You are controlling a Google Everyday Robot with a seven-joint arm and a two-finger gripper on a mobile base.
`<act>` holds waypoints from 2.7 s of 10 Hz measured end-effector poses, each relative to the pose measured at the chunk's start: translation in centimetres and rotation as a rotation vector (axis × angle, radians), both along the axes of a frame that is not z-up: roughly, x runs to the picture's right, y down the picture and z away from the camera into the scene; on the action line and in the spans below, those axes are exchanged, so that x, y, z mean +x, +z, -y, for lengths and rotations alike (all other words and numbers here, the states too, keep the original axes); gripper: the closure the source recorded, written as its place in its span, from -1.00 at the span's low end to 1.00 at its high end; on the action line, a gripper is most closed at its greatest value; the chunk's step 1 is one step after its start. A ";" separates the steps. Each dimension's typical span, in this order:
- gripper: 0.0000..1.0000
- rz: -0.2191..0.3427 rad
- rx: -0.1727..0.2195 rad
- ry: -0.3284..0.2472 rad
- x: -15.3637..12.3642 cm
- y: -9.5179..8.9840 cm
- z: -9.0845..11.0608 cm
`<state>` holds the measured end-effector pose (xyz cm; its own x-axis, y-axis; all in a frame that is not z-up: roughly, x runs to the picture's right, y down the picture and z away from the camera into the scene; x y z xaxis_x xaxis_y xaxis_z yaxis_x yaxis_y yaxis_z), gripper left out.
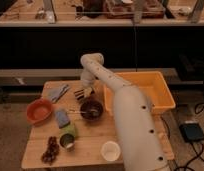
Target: Wipe table surface with eraser
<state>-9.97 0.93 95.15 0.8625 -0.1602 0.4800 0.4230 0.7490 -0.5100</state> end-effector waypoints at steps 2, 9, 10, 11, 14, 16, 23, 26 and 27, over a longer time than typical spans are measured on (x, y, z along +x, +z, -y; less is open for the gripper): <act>0.81 0.038 0.001 0.024 -0.3 0.3 0.2; 0.81 0.052 0.047 0.021 -0.9 1.4 1.4; 0.81 0.052 0.058 0.009 -1.5 1.6 1.6; 0.81 0.057 0.073 -0.007 -2.6 1.7 1.6; 0.81 0.094 0.137 -0.029 -5.0 1.9 1.1; 0.81 0.142 0.185 -0.042 -5.9 1.9 0.6; 0.81 0.255 0.221 -0.055 -6.4 -0.1 -0.9; 0.81 0.263 0.227 -0.073 -5.7 -1.3 -1.8; 0.81 0.267 0.226 -0.090 -5.9 -1.8 -2.3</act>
<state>-15.83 3.28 93.36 0.6889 -0.3575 0.6305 0.5881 0.7842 -0.1979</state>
